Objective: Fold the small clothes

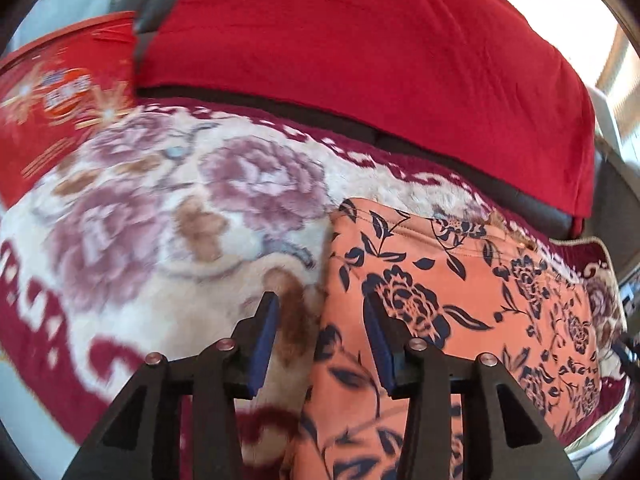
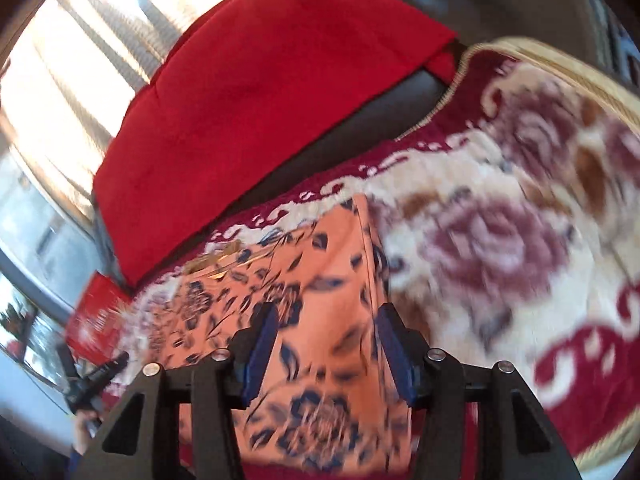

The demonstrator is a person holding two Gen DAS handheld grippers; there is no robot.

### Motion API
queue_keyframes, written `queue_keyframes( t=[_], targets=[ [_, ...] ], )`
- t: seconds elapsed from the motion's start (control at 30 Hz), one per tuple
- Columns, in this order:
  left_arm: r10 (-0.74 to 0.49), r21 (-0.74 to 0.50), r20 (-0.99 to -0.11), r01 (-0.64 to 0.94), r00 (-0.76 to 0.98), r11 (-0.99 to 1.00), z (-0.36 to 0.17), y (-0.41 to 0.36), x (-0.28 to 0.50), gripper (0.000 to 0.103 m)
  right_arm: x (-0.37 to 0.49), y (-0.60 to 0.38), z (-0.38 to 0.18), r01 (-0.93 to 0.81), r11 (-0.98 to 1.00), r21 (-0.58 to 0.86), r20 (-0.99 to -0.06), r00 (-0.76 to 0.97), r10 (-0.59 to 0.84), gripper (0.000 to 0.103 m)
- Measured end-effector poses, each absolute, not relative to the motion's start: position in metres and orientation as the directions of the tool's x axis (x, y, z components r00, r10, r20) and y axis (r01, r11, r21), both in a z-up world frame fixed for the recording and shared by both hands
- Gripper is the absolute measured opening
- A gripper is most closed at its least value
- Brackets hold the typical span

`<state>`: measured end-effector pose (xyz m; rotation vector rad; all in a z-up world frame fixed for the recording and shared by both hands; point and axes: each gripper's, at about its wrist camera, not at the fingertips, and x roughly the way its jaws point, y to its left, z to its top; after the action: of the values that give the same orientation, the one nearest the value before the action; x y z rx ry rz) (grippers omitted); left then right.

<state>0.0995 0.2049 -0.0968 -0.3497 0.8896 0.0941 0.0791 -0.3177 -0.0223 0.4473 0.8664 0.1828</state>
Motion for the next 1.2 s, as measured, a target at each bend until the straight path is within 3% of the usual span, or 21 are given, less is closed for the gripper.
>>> queue_keyframes(
  t=[0.63, 0.77, 1.0, 1.07, 1.13, 1.17, 1.2],
  targets=[
    [-0.176, -0.296, -0.806, -0.126, 0.566, 0.947, -0.122, 0.206, 0.199, 0.044, 0.157, -0.337, -0.055, 0.03, 0.919, 0.394, -0.741, 0.602, 0.298, 0.055],
    [-0.18, -0.297, -0.811, -0.126, 0.557, 0.947, -0.127, 0.202, 0.204, 0.023, 0.174, -0.336, -0.06, 0.022, 0.925, 0.379, -0.755, 0.585, 0.296, 0.055],
    [-0.16, -0.277, -0.811, -0.129, 0.562, 0.952, -0.124, 0.199, 0.206, 0.021, 0.201, -0.33, -0.072, 0.005, 0.934, 0.357, -0.776, 0.559, 0.294, 0.055],
    [-0.154, -0.27, -0.813, -0.129, 0.562, 0.954, -0.124, 0.198, 0.207, 0.021, 0.208, -0.324, -0.077, -0.006, 0.937, 0.35, -0.788, 0.539, 0.298, 0.052],
    [-0.144, -0.255, -0.817, -0.127, 0.558, 0.958, -0.125, 0.196, 0.208, 0.021, 0.214, -0.319, -0.083, -0.012, 0.939, 0.344, -0.807, 0.507, 0.302, 0.022],
    [-0.132, -0.243, -0.821, -0.129, 0.556, 0.962, -0.124, 0.195, 0.209, 0.008, 0.215, -0.316, -0.083, -0.015, 0.945, 0.328, -0.813, 0.504, 0.29, 0.02],
    [-0.119, -0.227, -0.82, -0.129, 0.559, 0.965, -0.122, 0.193, 0.208, 0.007, 0.214, -0.312, -0.08, -0.024, 0.952, 0.306, -0.815, 0.51, 0.275, 0.011]
  ],
)
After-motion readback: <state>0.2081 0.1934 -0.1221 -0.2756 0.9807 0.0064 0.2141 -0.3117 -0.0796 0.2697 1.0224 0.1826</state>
